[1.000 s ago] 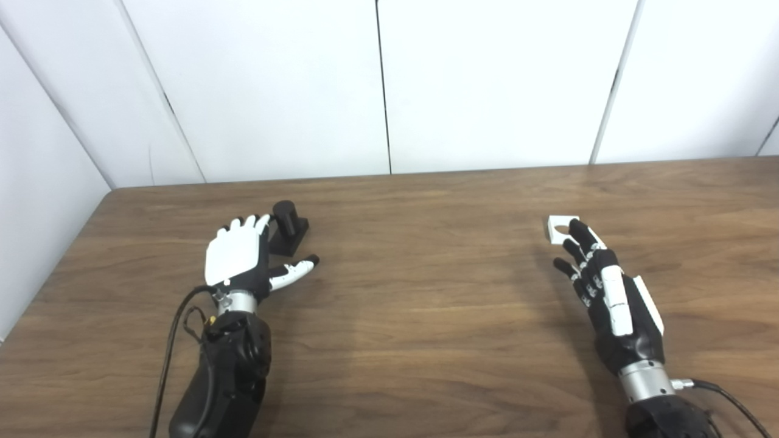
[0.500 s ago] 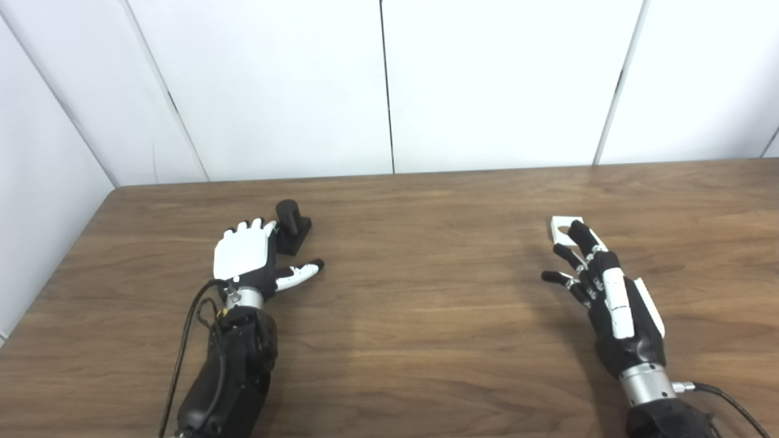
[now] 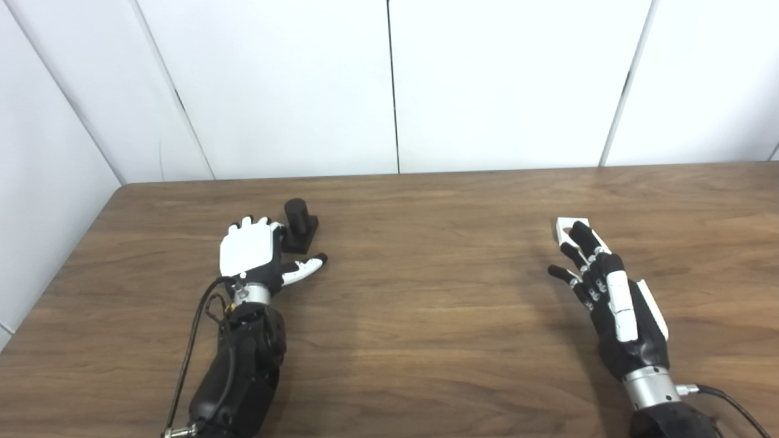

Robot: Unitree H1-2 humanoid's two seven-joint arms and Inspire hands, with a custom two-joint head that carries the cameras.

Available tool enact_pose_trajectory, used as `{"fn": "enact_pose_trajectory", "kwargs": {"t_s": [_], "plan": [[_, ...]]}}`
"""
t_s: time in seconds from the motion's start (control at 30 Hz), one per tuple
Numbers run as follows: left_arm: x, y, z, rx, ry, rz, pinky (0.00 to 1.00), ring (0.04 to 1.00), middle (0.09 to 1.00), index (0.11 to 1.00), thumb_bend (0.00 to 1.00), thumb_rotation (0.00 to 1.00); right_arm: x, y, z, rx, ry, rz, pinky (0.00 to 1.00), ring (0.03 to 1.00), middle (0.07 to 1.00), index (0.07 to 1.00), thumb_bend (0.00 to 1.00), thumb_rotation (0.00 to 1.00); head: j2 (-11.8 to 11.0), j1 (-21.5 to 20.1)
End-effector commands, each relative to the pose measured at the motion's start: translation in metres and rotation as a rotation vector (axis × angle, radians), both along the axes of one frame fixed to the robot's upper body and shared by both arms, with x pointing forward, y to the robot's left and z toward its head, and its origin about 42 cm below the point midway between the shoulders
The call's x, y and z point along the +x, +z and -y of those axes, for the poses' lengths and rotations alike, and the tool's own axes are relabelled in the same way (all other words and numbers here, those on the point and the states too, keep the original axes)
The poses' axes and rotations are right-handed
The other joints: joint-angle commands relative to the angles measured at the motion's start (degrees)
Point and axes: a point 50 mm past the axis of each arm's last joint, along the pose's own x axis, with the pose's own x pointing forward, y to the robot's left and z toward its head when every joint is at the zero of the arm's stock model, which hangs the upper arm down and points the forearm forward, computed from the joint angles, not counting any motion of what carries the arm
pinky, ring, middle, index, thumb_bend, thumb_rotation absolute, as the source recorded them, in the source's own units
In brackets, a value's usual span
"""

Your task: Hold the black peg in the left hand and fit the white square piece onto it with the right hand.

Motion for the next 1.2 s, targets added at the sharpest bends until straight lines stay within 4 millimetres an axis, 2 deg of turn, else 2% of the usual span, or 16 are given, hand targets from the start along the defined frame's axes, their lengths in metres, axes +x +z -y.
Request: {"fn": "enact_pose_trajectory", "kwargs": {"t_s": [0.0,0.23,0.6,1.0,1.17], "plan": [[0.015,0.023,-0.002,0.023,0.021,0.089,1.0,0.983,0.915,0.729,0.57,0.65,-0.014,-0.017,0.004,0.005,0.005,-0.039,0.81,0.941,0.956,0.927,0.57,0.94,0.0,0.2],[0.017,0.029,0.002,0.008,0.023,0.109,1.0,0.971,0.897,0.729,0.54,0.7,-0.014,-0.018,0.007,-0.003,0.01,-0.046,0.81,0.942,0.956,0.926,0.56,0.95,0.0,0.8],[0.019,0.033,0.006,-0.037,0.044,0.137,0.98,0.953,0.877,0.704,0.5,0.6,-0.014,-0.018,0.009,-0.002,0.017,-0.05,0.8,0.945,0.963,0.926,0.58,0.93,-0.1,1.8],[0.018,0.028,0.008,-0.066,0.056,0.173,0.93,0.934,0.853,0.643,0.52,0.39,-0.014,-0.014,0.011,0.014,0.02,-0.043,0.8,0.944,0.959,0.916,0.57,0.91,-0.2,2.1],[0.017,0.027,0.007,-0.081,0.057,0.19,0.87,0.935,0.835,0.588,0.53,0.24,-0.014,-0.013,0.01,0.012,0.02,-0.04,0.8,0.942,0.955,0.917,0.58,0.91,-0.2,2.0]]}}
